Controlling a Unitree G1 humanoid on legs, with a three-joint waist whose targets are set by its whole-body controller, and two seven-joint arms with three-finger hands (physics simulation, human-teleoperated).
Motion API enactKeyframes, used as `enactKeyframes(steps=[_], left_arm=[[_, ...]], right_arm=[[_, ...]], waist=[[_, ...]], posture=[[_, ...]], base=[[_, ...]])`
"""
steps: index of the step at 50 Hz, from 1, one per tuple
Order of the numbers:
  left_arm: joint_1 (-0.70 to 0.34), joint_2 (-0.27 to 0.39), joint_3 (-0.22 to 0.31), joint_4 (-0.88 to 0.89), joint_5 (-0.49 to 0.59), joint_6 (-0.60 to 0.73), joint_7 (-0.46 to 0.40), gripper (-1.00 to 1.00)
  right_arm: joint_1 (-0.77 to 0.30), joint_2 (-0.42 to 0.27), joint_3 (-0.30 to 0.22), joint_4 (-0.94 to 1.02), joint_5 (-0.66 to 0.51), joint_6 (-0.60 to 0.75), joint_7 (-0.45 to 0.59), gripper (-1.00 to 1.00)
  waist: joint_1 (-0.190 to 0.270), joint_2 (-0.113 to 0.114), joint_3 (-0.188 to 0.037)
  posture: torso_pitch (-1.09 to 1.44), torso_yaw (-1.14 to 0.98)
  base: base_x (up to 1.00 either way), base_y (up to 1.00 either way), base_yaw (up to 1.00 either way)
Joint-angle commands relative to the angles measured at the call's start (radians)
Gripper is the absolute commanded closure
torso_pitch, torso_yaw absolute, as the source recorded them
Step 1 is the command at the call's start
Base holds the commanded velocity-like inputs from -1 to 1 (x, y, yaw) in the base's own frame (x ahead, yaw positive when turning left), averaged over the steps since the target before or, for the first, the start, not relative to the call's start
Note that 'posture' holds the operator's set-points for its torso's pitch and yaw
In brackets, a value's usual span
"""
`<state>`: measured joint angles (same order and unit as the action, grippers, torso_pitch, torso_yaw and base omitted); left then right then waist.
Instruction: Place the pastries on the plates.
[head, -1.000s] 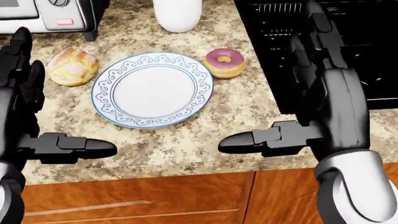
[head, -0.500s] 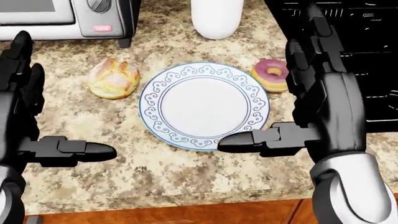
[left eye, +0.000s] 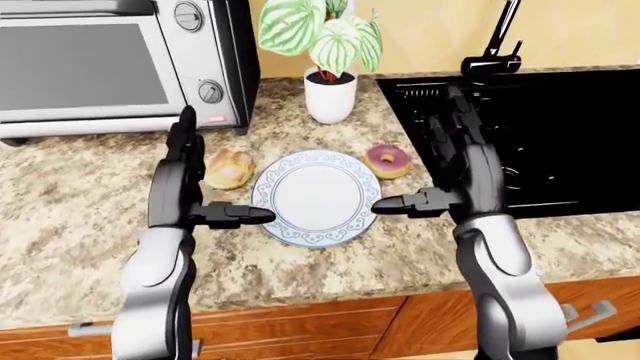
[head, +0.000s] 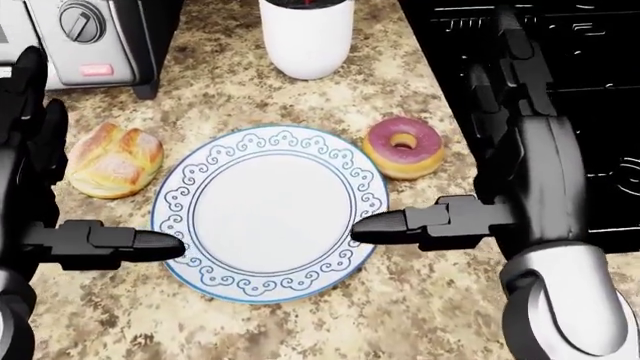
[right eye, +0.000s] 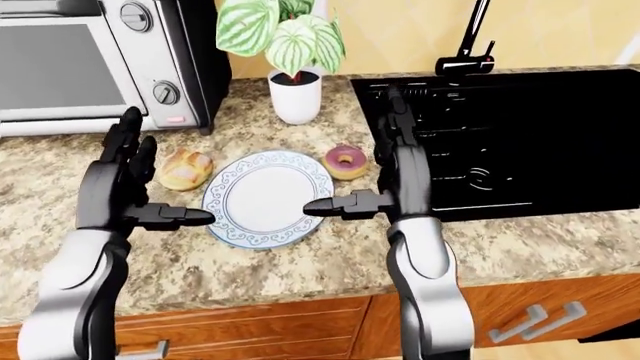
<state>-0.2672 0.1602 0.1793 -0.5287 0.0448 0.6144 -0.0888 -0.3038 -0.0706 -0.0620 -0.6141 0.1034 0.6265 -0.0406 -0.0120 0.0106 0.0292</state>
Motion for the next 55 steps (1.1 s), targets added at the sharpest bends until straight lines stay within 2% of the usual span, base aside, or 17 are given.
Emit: enactKeyframes(steps=[1,5,12,14,17,20,23,30,36,39,46,55], left_arm=[[-0.024,0.007,0.006,-0.033,0.002,-0.023,0.003,-1.00],[-0.021,0.008,0.008,-0.030,0.002,-0.026,0.002,-1.00],[-0.022,0.015,0.025,-0.052,-0.008,-0.008,0.003,-1.00],[-0.023,0.018,0.026,-0.053,-0.009,-0.005,0.004,-1.00],[-0.026,0.026,0.035,-0.055,-0.011,0.003,0.001,-1.00],[-0.016,0.024,0.039,-0.058,-0.018,-0.004,0.000,-1.00],[-0.006,0.026,0.052,-0.068,-0.031,-0.007,-0.003,-1.00],[0.005,0.027,0.052,-0.077,-0.035,-0.002,-0.002,-1.00],[0.007,0.027,0.054,-0.083,-0.036,0.000,-0.005,-1.00],[-0.004,0.031,0.055,-0.085,-0.038,0.011,-0.006,-1.00],[-0.005,0.032,0.056,-0.085,-0.043,0.010,-0.004,-1.00],[0.008,0.029,0.054,-0.080,-0.037,0.000,-0.006,-1.00]], right_arm=[[-0.037,-0.009,-0.007,-0.043,-0.010,-0.007,0.004,-1.00],[-0.071,-0.032,-0.004,-0.049,-0.048,0.059,0.020,-1.00],[-0.208,-0.083,-0.033,-0.067,-0.084,0.246,0.057,-1.00],[-0.241,-0.117,-0.021,-0.039,-0.119,0.273,0.086,-1.00],[-0.343,-0.149,-0.036,0.032,-0.143,0.320,0.127,-1.00],[-0.424,-0.190,-0.018,0.105,-0.191,0.358,0.179,-1.00],[-0.476,-0.202,-0.017,0.166,-0.238,0.358,0.231,-1.00],[-0.549,-0.249,-0.002,0.337,-0.350,0.282,0.390,-1.00],[-0.631,-0.254,-0.013,0.526,-0.429,0.164,0.488,-1.00],[-0.662,-0.267,0.004,0.626,-0.471,0.083,0.544,-1.00],[-0.708,-0.272,0.006,0.818,-0.557,-0.072,0.632,-1.00],[-0.772,-0.279,-0.002,0.976,-0.627,-0.176,0.706,-1.00]], waist=[[0.000,0.002,-0.027],[0.007,-0.008,-0.031],[0.013,-0.013,-0.033],[0.014,-0.013,-0.032],[0.013,-0.012,-0.030],[0.013,-0.011,-0.028],[0.012,-0.009,-0.025],[0.012,-0.008,-0.021],[0.010,-0.004,-0.020],[0.009,-0.002,-0.020],[0.007,0.001,-0.022],[0.006,0.003,-0.024]], posture=[[0.00,0.00],[0.00,0.00],[0.00,0.00],[0.00,0.00],[0.00,0.00],[0.00,0.00],[0.00,0.00],[0.00,0.00],[0.00,0.00],[0.00,0.00],[0.00,0.00],[0.00,0.00]], base=[[0.00,0.00,0.00],[0.00,0.00,0.00],[0.00,0.00,0.00],[0.00,0.00,0.00],[0.00,0.00,0.00],[0.00,0.00,0.00],[0.00,0.00,0.00],[0.00,0.00,0.00],[0.00,0.00,0.00],[0.00,0.00,0.00],[0.00,0.00,0.00],[0.00,0.00,0.00]])
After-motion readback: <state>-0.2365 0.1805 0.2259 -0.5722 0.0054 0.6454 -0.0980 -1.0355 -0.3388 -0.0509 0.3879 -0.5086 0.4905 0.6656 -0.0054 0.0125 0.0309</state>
